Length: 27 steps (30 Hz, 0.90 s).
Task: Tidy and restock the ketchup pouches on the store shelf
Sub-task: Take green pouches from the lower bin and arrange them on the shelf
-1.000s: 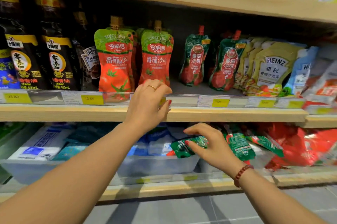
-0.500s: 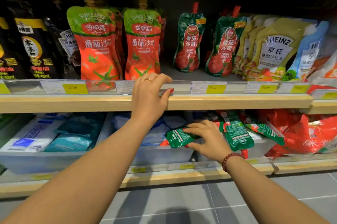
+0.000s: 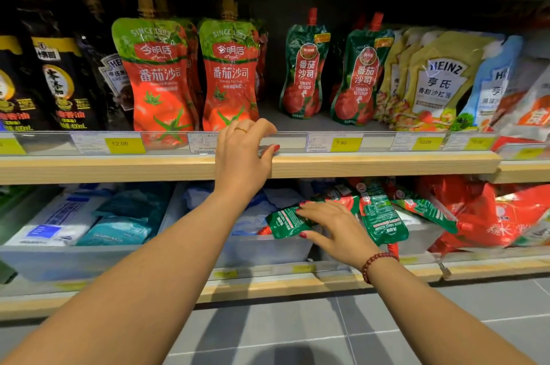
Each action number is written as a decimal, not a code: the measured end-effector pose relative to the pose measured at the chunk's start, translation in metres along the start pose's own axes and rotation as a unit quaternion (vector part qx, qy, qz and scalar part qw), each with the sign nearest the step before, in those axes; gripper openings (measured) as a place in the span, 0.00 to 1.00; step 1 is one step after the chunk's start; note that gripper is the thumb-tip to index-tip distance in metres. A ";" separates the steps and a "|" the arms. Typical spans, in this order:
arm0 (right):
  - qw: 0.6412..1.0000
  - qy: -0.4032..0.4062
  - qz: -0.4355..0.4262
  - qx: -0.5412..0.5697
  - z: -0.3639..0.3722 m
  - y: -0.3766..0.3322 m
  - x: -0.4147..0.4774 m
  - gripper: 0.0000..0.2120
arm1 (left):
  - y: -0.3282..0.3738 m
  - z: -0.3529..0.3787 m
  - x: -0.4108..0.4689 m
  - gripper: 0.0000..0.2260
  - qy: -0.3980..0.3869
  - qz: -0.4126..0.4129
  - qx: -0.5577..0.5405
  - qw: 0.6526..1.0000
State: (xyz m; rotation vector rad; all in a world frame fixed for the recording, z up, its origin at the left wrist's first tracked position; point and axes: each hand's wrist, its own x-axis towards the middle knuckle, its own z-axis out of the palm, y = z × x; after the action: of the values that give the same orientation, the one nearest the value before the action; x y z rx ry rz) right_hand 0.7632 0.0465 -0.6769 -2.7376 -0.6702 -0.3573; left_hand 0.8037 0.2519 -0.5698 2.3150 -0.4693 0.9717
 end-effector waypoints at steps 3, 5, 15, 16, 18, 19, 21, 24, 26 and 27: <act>0.997 -0.037 0.025 -0.068 -0.003 0.003 0.006 0.26 | -0.001 -0.003 0.000 0.08 -0.015 0.004 0.001 1.000; 0.994 -0.061 0.023 -0.088 -0.006 0.002 0.013 0.26 | -0.002 -0.004 0.001 0.09 -0.020 0.007 0.003 1.000; 0.977 -0.097 -0.027 -0.187 -0.014 -0.004 0.020 0.23 | 0.000 -0.005 0.000 0.10 -0.028 -0.004 0.003 1.000; 0.979 -0.091 -0.029 -0.181 -0.016 -0.004 0.021 0.23 | 0.000 -0.005 0.000 0.10 -0.030 -0.002 0.004 1.000; 0.985 -0.068 -0.030 -0.156 -0.020 -0.004 0.022 0.25 | -0.001 -0.006 0.001 0.10 -0.032 0.001 0.006 0.999; 0.988 -0.056 -0.032 -0.142 -0.023 -0.005 0.024 0.25 | -0.001 -0.006 0.001 0.10 -0.033 0.003 0.008 0.999; 0.995 -0.032 -0.037 -0.092 -0.028 -0.007 0.026 0.24 | -0.001 -0.006 0.002 0.10 -0.035 0.002 0.010 0.999; 0.997 0.035 -0.059 -0.024 -0.038 -0.012 0.024 0.21 | -0.001 -0.008 0.003 0.11 -0.047 0.001 0.010 0.999; 0.993 0.082 -0.084 -0.001 -0.043 -0.014 0.020 0.20 | -0.003 -0.011 0.005 0.10 -0.060 0.010 0.005 0.998; 0.990 0.103 -0.097 0.008 -0.046 -0.015 0.017 0.19 | -0.003 -0.013 0.007 0.10 -0.069 0.011 -0.006 0.998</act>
State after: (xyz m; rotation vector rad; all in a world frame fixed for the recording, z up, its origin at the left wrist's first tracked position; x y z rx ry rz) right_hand 0.7632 0.0503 -0.6261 -2.5784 -0.8781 -0.6662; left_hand 0.8034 0.2620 -0.5587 2.3809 -0.5560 0.8187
